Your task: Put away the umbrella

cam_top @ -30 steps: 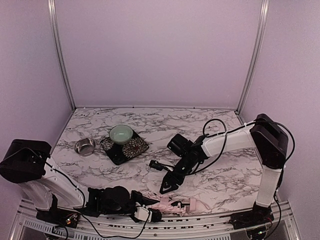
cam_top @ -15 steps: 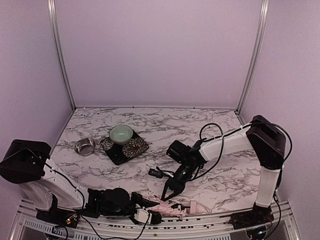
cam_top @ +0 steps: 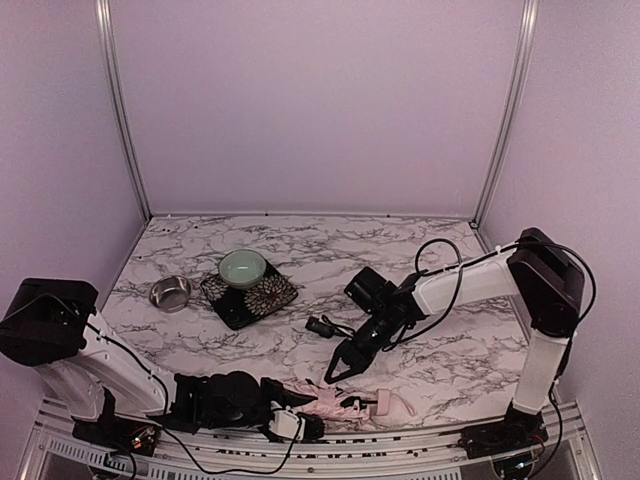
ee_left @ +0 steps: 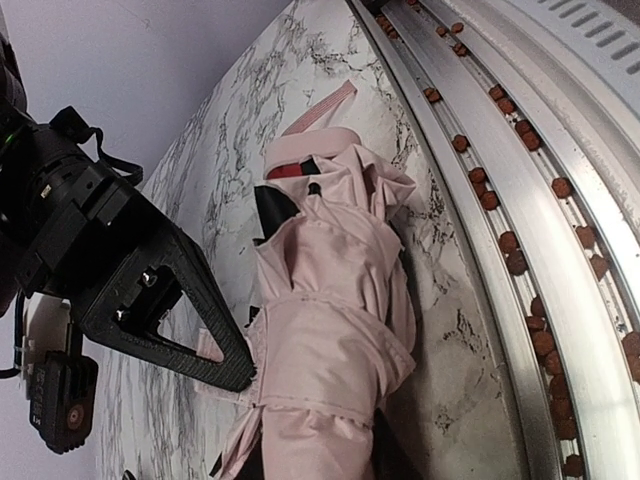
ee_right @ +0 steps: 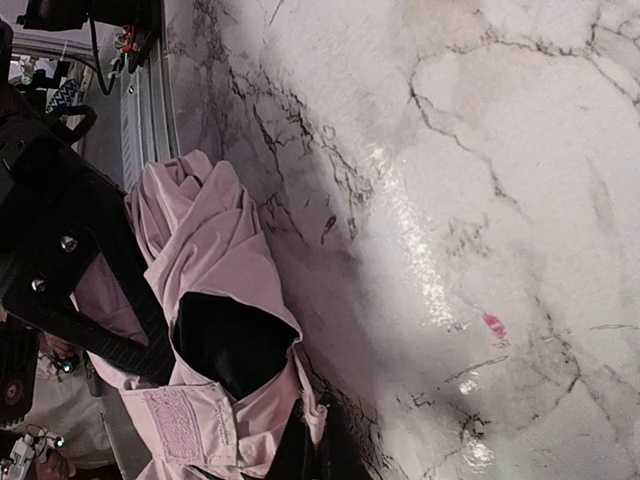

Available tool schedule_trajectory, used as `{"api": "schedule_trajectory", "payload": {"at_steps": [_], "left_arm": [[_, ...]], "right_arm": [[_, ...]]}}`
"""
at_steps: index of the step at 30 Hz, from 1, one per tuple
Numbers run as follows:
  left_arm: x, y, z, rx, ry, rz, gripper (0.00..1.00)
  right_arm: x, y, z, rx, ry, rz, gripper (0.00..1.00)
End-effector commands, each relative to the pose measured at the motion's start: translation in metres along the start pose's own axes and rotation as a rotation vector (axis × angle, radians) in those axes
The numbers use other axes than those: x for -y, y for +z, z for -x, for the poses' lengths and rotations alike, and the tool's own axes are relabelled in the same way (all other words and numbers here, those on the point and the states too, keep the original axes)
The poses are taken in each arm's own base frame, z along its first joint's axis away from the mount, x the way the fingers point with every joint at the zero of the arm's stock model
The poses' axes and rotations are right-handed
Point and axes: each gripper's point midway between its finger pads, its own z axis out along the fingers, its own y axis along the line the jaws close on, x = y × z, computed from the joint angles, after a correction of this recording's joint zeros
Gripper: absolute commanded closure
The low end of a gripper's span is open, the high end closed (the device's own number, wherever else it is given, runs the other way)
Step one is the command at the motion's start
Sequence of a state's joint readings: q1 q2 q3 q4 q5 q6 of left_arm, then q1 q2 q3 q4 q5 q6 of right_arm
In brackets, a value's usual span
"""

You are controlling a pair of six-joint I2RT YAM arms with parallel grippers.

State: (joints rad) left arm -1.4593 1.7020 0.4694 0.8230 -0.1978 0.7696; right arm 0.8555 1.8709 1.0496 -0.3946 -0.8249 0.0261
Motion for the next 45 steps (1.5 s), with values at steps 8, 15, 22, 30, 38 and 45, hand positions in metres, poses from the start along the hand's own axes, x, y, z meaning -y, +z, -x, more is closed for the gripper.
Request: {"api": "schedule_trajectory", "payload": {"at_steps": [8, 15, 22, 30, 38, 45], "left_arm": [[0.084, -0.020, -0.034, -0.114, -0.108, -0.419, 1.00], [0.089, -0.026, -0.032, -0.130, -0.198, -0.533, 1.00], [0.086, -0.022, -0.041, -0.149, -0.343, -0.580, 1.00], [0.065, -0.003, -0.064, -0.190, -0.602, -0.547, 1.00], [0.055, 0.009, -0.082, -0.246, -0.729, -0.520, 1.00], [0.048, 0.018, -0.104, -0.330, -0.751, -0.445, 1.00]], "right_arm": [[0.034, -0.084, 0.091, 0.350, -0.140, -0.305, 1.00], [0.048, -0.091, 0.114, 0.356, -0.180, -0.366, 1.00], [0.027, -0.093, 0.109, 0.369, -0.279, -0.322, 1.00], [-0.048, -0.076, 0.079, 0.376, -0.530, -0.157, 1.00], [-0.082, -0.049, 0.046, 0.310, -0.624, -0.048, 1.00], [-0.097, -0.045, 0.029, 0.272, -0.638, 0.010, 1.00]]}}
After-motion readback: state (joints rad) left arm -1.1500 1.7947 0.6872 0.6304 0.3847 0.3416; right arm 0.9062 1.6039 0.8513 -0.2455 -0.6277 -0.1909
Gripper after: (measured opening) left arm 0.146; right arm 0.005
